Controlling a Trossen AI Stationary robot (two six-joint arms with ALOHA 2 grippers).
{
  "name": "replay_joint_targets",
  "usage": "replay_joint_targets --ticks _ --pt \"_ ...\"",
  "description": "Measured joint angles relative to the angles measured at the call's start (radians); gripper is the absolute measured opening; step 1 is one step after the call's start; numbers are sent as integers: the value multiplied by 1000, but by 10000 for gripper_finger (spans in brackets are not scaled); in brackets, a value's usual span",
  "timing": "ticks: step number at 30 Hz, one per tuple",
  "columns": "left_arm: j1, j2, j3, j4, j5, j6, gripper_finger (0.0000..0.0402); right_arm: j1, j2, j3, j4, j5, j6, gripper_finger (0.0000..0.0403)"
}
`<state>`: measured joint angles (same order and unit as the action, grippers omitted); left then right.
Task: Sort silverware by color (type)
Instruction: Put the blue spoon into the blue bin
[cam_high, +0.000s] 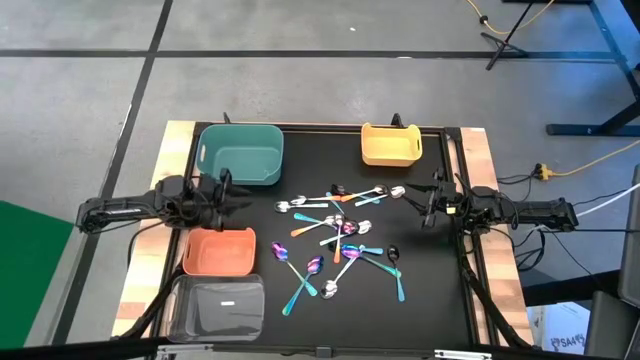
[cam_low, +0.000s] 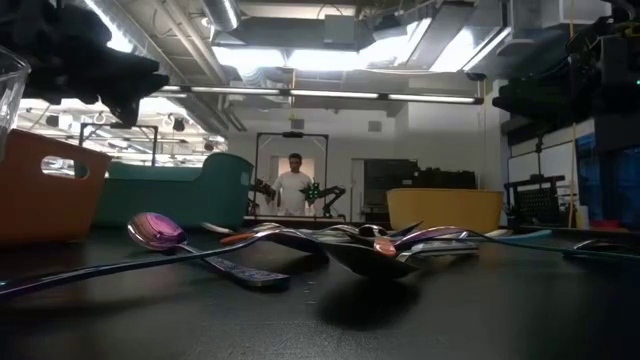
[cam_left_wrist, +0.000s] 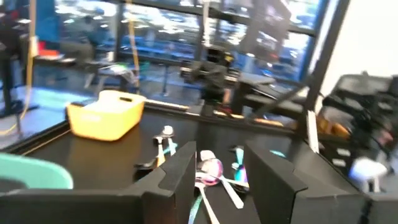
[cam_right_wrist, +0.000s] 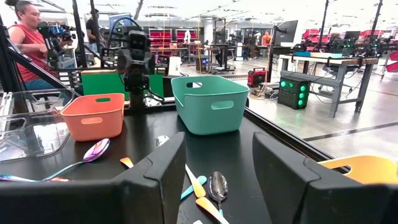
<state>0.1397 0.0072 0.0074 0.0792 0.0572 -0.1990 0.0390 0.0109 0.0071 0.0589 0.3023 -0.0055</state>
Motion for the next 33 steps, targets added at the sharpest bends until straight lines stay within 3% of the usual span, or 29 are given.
replay_joint_targets --ticks 10,20,25,33 --pt "0 0 0 45 -86 -109 198 0 0 0 0 0 0 175" --pt "-5 61 7 394 -108 -156 209 0 0 0 0 0 0 175" --pt "-36 221 101 401 -164 -165 209 0 0 0 0 0 0 175" --pt "-55 617 330 402 -232 -150 209 0 0 0 0 0 0 175"
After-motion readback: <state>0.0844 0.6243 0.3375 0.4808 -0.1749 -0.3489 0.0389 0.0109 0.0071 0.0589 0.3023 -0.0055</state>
